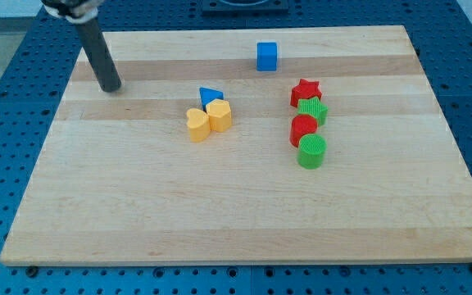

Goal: Point your arm at the yellow heart

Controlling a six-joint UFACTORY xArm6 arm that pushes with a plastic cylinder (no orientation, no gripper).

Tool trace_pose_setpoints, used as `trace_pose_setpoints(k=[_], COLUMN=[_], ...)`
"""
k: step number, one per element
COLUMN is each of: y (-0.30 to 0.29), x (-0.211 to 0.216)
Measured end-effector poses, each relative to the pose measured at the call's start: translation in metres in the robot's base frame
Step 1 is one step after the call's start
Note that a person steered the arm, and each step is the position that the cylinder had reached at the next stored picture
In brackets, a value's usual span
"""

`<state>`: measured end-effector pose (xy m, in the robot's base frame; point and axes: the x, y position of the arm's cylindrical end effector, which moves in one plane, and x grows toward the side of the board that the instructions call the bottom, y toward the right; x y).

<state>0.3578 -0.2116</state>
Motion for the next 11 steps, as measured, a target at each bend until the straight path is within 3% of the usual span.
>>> trace_pose_setpoints(k=[1, 2, 6, 8, 10, 11], y=[0.027, 0.025, -0.028, -0.008, 0.003, 0.064], x=[0.045, 0.056, 0.056, 0.127, 0.136, 0.143])
